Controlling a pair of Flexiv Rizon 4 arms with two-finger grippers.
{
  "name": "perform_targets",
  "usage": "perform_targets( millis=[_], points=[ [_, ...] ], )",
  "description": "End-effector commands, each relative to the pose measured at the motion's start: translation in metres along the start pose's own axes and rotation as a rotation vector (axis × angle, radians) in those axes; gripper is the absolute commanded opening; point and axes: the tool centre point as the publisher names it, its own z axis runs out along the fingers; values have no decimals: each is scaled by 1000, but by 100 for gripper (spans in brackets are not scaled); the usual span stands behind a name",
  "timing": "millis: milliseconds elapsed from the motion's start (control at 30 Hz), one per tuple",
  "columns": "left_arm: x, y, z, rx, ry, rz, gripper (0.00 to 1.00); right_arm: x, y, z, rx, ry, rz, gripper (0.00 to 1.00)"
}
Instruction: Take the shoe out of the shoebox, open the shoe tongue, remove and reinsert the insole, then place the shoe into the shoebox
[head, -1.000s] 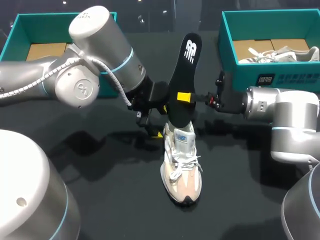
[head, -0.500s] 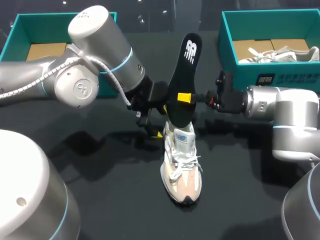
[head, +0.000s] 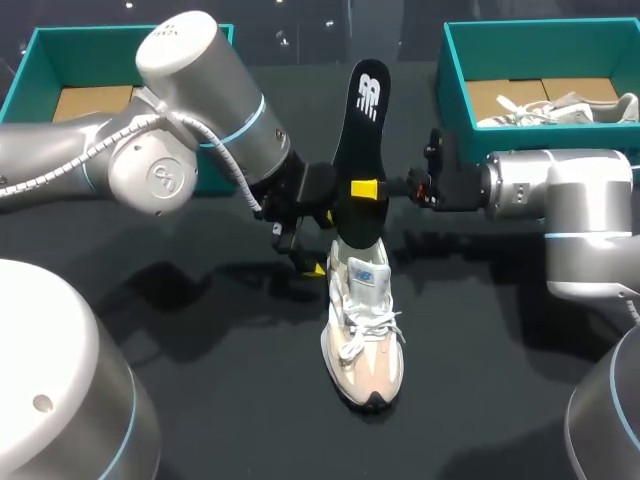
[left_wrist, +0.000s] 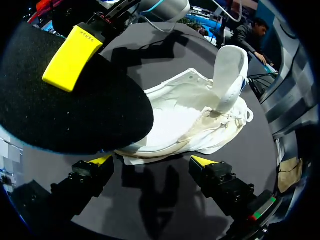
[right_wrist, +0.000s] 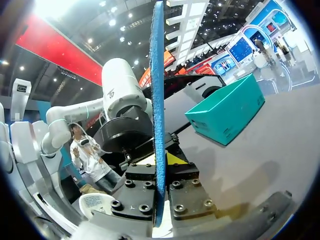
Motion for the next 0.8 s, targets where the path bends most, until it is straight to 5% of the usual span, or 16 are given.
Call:
perform_targets(
  millis=[33,800],
  points=[
    [0,0,1,-1,0,1,100,-3,-2,1,18,19,-13,0],
    [0,0,1,-1,0,1,100,1,-16,4,81,21,-8,0]
  ],
)
